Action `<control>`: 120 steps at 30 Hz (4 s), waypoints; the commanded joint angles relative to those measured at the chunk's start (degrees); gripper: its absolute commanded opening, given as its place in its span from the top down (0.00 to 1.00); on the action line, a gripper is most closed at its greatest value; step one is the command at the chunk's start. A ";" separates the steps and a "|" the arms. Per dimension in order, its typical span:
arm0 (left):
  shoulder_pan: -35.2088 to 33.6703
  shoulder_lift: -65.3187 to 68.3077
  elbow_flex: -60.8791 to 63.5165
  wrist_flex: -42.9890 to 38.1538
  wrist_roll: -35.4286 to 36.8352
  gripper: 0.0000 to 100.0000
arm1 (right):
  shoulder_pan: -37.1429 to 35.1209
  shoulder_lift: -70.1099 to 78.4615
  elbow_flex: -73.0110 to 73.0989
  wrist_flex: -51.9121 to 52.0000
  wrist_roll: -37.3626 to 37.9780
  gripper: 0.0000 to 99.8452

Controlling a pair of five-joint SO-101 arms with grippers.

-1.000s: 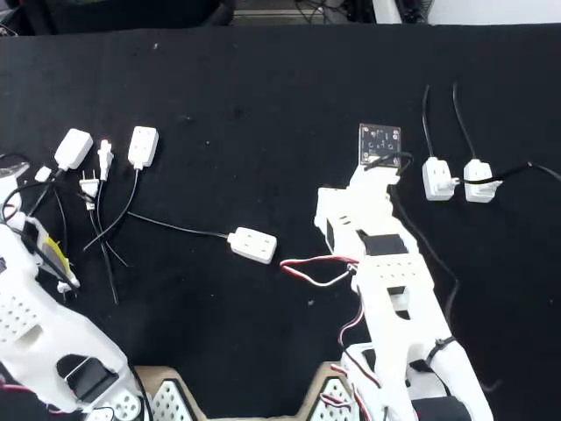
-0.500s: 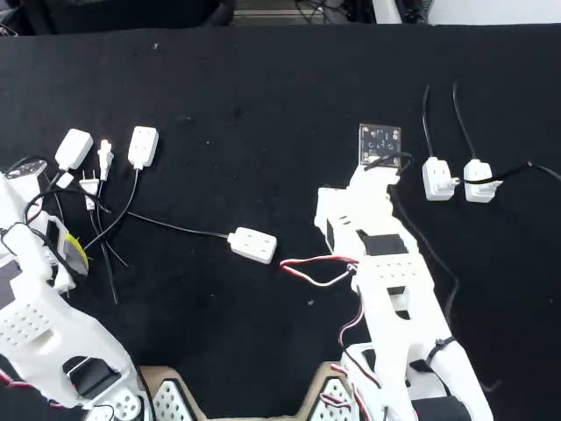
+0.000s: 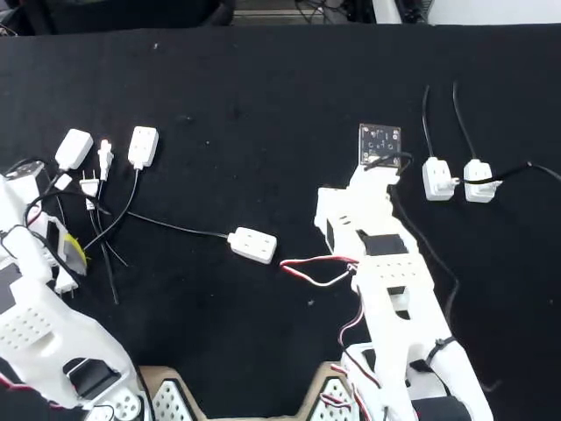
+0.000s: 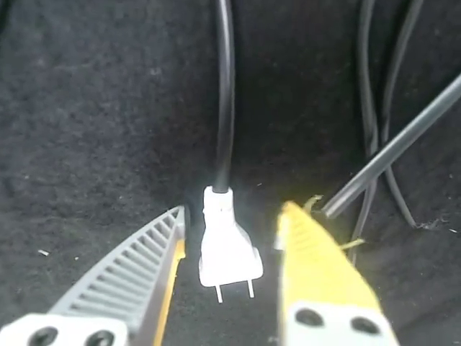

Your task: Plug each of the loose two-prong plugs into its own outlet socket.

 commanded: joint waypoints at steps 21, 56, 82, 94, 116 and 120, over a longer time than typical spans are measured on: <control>6.99 -28.57 -11.74 11.16 7.82 0.97 | -0.79 0.04 -0.75 -1.49 -0.62 0.83; 64.84 -30.42 18.33 -18.02 20.13 0.97 | 6.68 -0.40 -2.07 -1.05 -9.93 0.83; 73.89 -30.51 26.42 -26.20 29.54 0.76 | 6.51 -0.40 -3.47 2.46 -9.93 0.83; 56.57 -29.80 25.80 -25.23 29.01 0.75 | 6.33 -0.40 -3.47 2.46 -9.93 0.83; 45.05 -47.30 31.08 -18.73 29.54 0.75 | -10.73 14.55 -8.84 2.81 -4.66 0.83; 44.09 -52.13 45.32 -33.93 30.33 0.75 | -14.86 19.47 -14.55 11.25 -4.75 0.83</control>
